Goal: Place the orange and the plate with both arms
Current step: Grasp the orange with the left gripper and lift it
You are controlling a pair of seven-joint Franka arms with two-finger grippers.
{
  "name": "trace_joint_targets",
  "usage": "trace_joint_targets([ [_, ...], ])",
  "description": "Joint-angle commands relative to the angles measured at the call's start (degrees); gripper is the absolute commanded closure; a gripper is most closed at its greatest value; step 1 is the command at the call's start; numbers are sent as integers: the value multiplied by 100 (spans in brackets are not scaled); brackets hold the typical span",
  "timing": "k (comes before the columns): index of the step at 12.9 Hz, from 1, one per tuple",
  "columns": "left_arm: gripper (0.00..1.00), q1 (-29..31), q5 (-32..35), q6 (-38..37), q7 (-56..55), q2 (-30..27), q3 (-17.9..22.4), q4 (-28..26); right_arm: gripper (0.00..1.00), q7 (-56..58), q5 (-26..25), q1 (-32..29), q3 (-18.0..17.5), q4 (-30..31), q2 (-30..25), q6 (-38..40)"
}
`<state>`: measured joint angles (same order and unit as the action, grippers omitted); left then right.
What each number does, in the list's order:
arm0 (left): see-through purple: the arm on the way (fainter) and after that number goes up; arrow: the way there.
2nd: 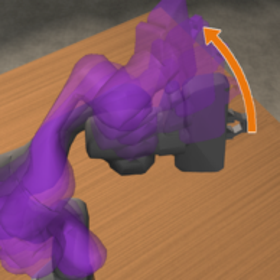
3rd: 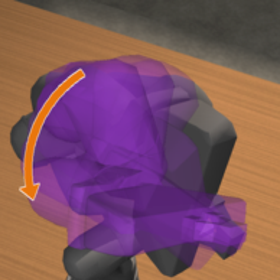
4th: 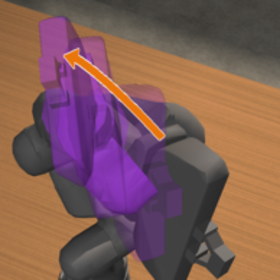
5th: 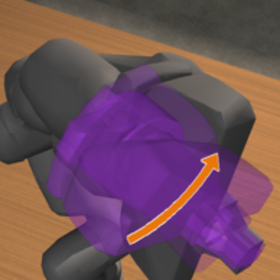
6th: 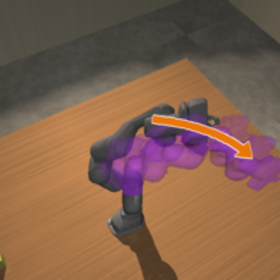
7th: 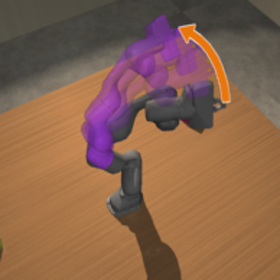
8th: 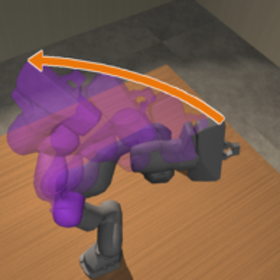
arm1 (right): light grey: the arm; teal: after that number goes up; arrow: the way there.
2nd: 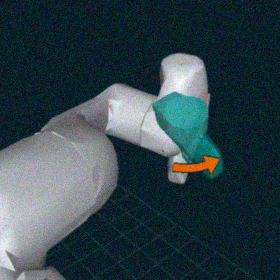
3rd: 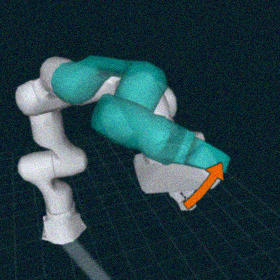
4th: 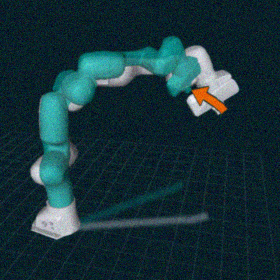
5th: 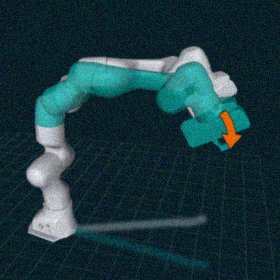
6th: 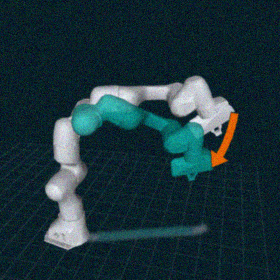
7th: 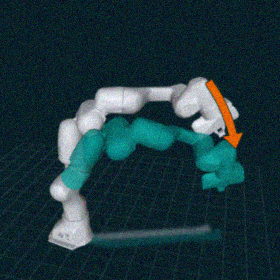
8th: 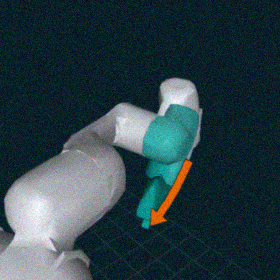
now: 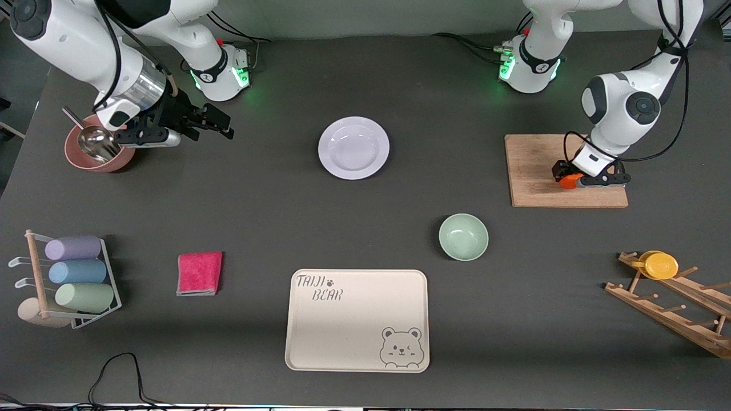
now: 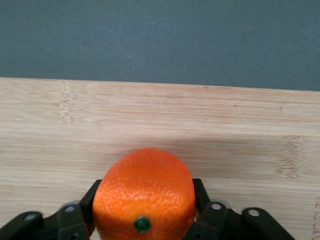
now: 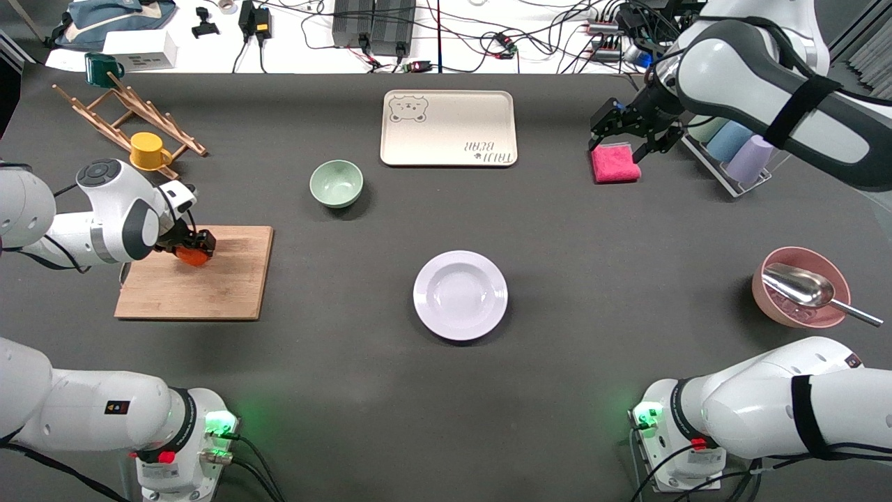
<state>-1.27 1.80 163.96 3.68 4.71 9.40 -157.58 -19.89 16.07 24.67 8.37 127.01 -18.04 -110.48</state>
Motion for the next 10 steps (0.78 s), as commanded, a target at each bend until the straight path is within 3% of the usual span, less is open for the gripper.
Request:
trace_joint_targets([
  [1, 95, 48, 40, 40, 45, -154, -17, -19, 0, 860, 851, 38, 540, 604, -191, -368],
  [4, 95, 13, 5, -396, -104, -820, -35, -10, 0, 1819, 1651, 38, 841, 1175, -191, -755],
  [6, 95, -118, 5, -1624, -717, -1636, -122, 208, 0, 2635, 2414, 38, 937, 1571, -139, -1045],
  [8, 95, -434, -21, -3265, -1899, -2253, -542, 882, 0, 3539, 3416, 38, 973, 1984, 1, -1213],
  [10, 95, -698, -48, -4709, -3280, -2317, -1279, 1928, 0, 4778, 4348, 38, 1113, 2292, 352, -1319],
])
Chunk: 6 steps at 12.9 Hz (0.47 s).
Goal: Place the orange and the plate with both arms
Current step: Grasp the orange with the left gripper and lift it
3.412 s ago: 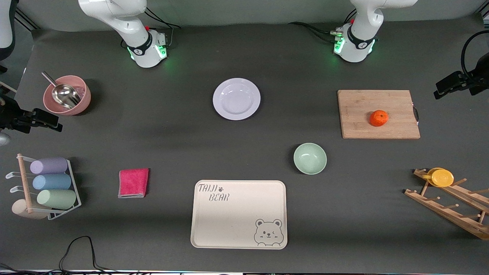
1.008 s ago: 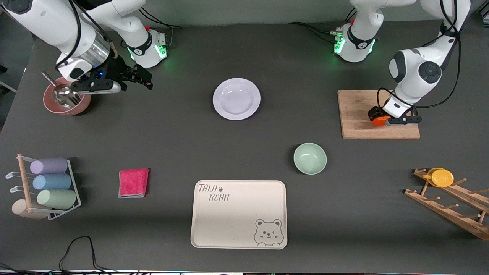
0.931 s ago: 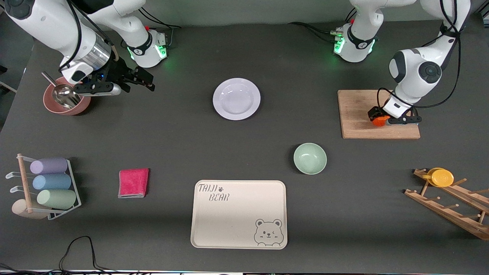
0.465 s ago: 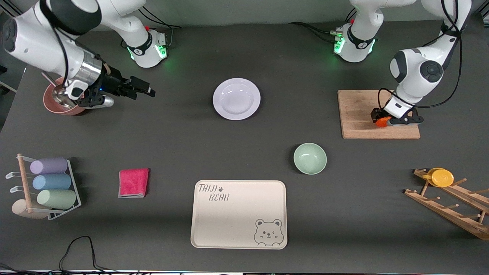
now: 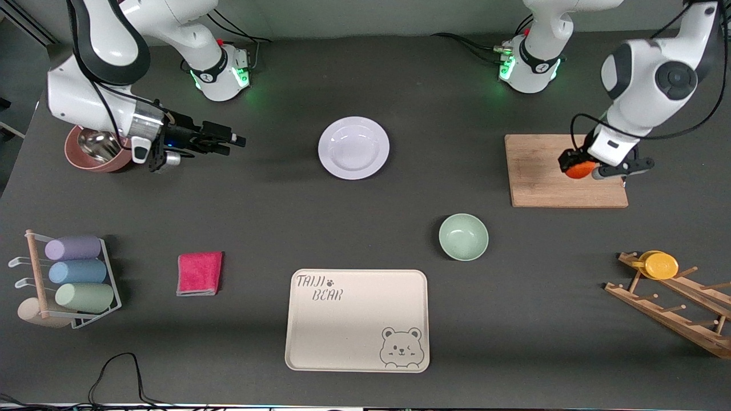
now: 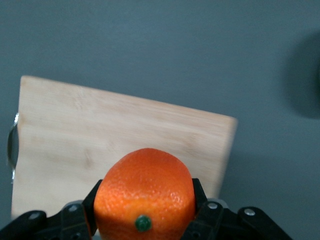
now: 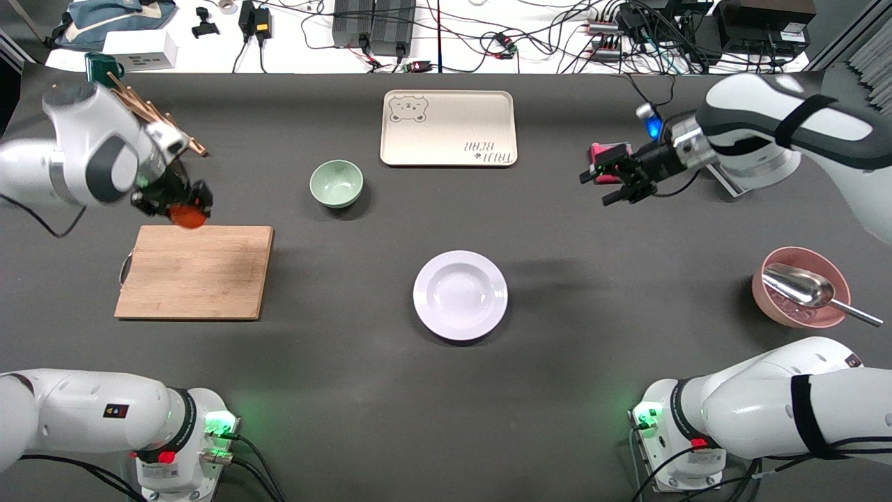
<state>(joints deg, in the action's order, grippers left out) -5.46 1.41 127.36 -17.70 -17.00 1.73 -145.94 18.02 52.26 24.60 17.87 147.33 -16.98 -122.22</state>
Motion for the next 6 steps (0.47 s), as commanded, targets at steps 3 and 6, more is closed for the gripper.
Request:
trace_joint_targets([
  [3, 95, -412, -780, -1434, -2392, -110, -1539, 1295, 0, 2780, 2021, 45, 418, 533, 1010, -4],
  [6, 95, -421, -1002, -550, -4208, 441, -3137, 1392, 0, 3864, 2823, 37, 593, 577, 1783, 697],
])
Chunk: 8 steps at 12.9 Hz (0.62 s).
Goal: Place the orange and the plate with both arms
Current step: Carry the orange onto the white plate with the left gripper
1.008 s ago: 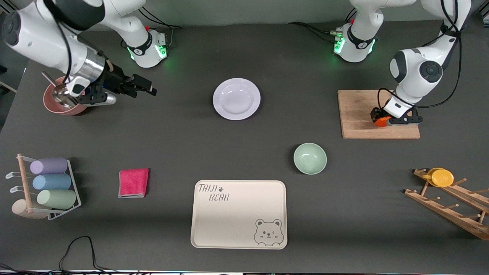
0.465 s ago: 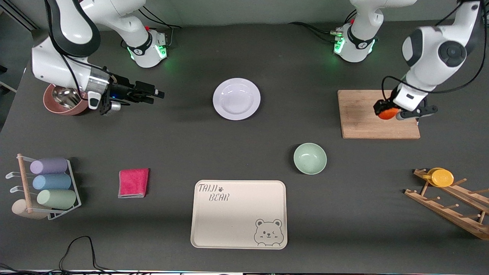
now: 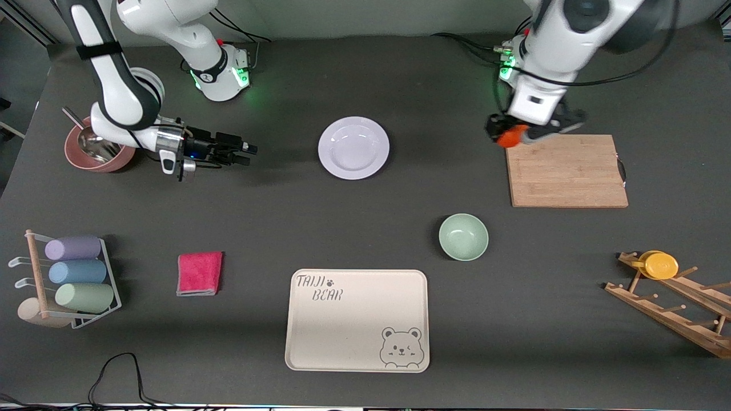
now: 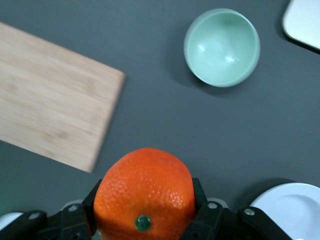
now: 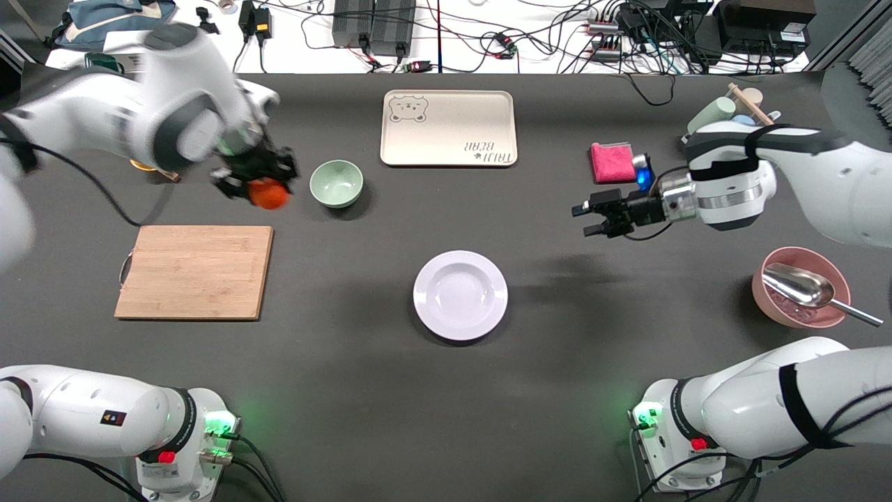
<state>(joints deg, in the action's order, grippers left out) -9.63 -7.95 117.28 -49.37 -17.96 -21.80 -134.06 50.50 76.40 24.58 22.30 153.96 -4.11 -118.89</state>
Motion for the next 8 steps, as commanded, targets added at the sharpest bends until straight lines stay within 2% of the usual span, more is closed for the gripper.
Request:
trace_joint_targets([
  [1, 95, -4, -58, 949, -1692, 896, -1365, 274, 0, 906, 506, 29, 178, -86, 725, 550],
  [2, 95, -13, 21, 1407, -2230, 1274, -1858, 336, 0, 1118, 629, -6, 187, -86, 918, 778],
  [4, 95, -47, 257, 1780, -2778, 1794, -2362, 538, 0, 1418, 718, -67, 178, -86, 1349, 1261],
  [6, 95, -432, 722, 1850, -3243, 2539, -2435, 1107, 0, 1803, 938, -68, 178, -86, 1674, 1491],
  [8, 95, -827, 1887, 1772, -4155, 3592, -2391, 1897, 0, 1946, 1034, -68, 178, -103, 1878, 1615],
])
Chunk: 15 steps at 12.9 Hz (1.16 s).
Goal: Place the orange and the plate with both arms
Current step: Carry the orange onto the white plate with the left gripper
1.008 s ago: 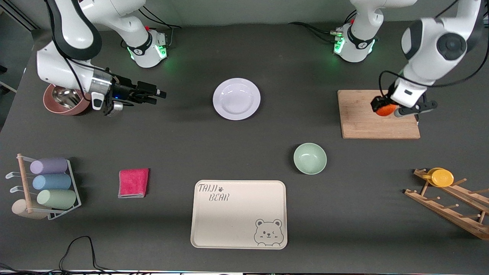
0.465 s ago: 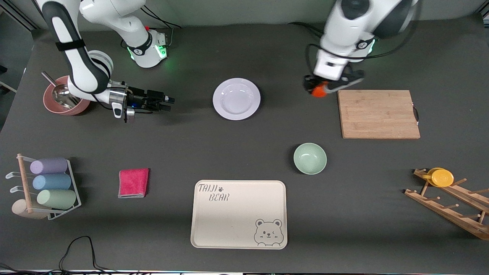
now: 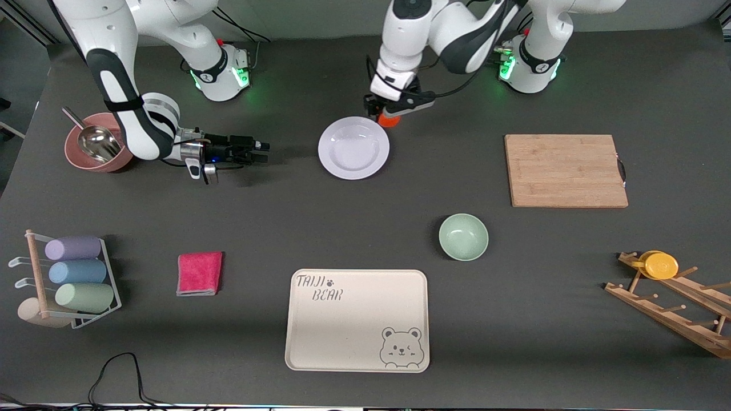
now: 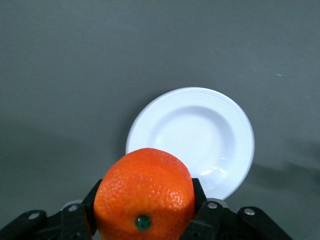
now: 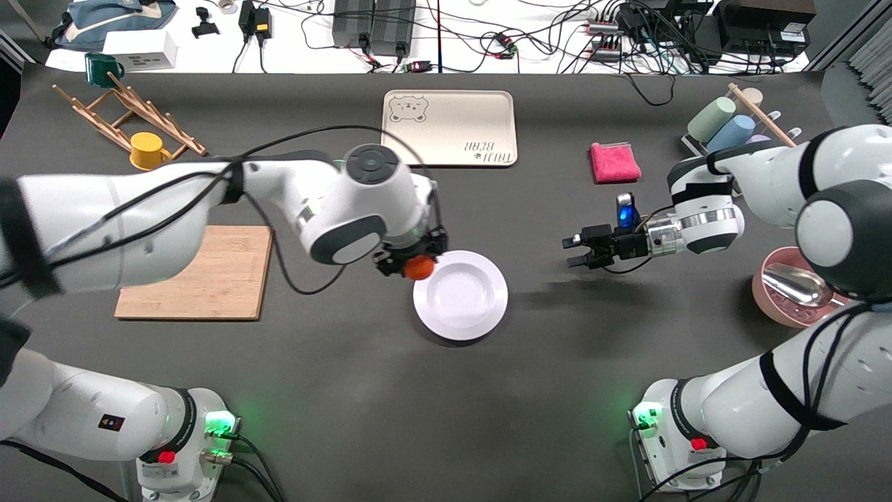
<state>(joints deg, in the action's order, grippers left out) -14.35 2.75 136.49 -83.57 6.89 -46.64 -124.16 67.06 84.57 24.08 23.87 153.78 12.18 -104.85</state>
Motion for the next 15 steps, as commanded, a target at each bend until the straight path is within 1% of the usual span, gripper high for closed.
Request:
trace_joint_targets([
  [1, 95, -645, 1668, -227, -1357, 1774, 224, 1399, 0, 412, 227, -17, 21, -85, 310, 228],
  [2, 95, -926, 2372, -367, -1798, 2250, 382, 1665, 0, 526, 227, -61, 21, -102, 389, 228],
  [3, 95, -1190, 2840, -386, -2098, 2646, 540, 1824, 0, 658, 227, -105, 13, -111, 442, 237],
  [4, 95, -1367, 3045, -342, -2180, 2859, 742, 1860, 0, 755, 227, -105, 13, -120, 504, 237],
  [6, 94, -1657, 3100, -316, -2181, 3124, 1015, 1948, 0, 948, 227, -175, 13, -138, 644, 237],
  [8, 94, -1869, 3100, -307, -2198, 3178, 1227, 1975, 0, 984, 227, -184, -5, -155, 689, 237],
  [9, 84, -1887, 3100, -298, -2189, 3204, 1228, 1984, 1, 993, 227, -184, -14, -155, 689, 237],
  [10, 26, -1887, 3100, -307, -2189, 3204, 1228, 2001, 13, 993, 227, -184, -22, -155, 689, 237],
  [11, 0, -1878, 3100, -333, -2181, 3178, 1228, 2027, 26, 993, 227, -184, -23, -155, 689, 237],
  [12, 0, -1844, 3091, -377, -2163, 3152, 1228, 2028, 37, 1002, 227, -184, -23, -155, 689, 237],
  [13, 0, -1730, 3083, -429, -2120, 3056, 1228, 2019, 45, 1002, 227, -184, -23, -155, 689, 237],
  [15, 0, -1476, 3039, -526, -2076, 2819, 1175, 2010, 46, 1002, 227, -184, -23, -155, 689, 237],
])
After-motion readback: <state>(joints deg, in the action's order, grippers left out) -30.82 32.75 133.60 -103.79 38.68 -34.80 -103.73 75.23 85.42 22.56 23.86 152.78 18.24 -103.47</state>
